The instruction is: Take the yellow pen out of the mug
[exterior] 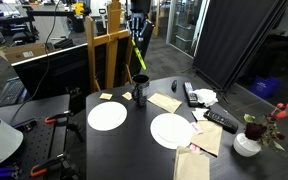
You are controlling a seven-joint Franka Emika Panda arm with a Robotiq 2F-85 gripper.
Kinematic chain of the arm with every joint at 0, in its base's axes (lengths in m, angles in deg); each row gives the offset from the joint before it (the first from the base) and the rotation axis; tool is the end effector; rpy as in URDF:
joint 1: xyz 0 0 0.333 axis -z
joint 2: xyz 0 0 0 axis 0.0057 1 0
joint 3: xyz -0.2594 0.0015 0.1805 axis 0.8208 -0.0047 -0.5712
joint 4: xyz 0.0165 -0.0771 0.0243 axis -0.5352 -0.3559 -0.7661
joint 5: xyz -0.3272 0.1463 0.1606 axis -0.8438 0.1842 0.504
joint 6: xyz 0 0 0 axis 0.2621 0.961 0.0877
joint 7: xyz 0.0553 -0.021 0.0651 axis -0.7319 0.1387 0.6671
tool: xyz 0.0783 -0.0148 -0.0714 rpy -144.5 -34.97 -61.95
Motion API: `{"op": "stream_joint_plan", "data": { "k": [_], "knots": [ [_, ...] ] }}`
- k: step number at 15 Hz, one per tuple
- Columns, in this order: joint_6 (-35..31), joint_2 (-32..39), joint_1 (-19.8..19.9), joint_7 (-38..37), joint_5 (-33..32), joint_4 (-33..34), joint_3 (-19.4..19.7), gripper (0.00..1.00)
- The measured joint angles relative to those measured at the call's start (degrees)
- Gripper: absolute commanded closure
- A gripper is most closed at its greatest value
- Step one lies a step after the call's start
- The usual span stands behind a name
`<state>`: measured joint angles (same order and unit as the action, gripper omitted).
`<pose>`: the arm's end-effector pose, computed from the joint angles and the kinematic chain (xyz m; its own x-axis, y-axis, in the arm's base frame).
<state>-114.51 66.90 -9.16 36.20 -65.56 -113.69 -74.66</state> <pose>0.5791 0.1335 0.4214 0.9197 0.3341 -0.2064 0.3610 -0.9261 0.1094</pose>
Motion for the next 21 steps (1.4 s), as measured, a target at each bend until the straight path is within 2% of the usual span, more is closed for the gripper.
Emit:
{"op": "stream_joint_plan", "data": {
  "k": [4, 9, 16, 21],
  "knots": [
    [3.21, -5.18, 0.11, 0.0, 0.0, -0.02, -0.01, 0.96],
    [3.15, -11.4, 1.47, 0.0, 0.02, -3.31, 0.54, 0.96],
    [0.33, -20.36, 4.85, -0.03, 0.58, -14.07, 3.35, 0.96],
    [-7.67, -24.97, 7.5, -0.74, 1.35, -23.96, 6.06, 0.96]
  ]
}}
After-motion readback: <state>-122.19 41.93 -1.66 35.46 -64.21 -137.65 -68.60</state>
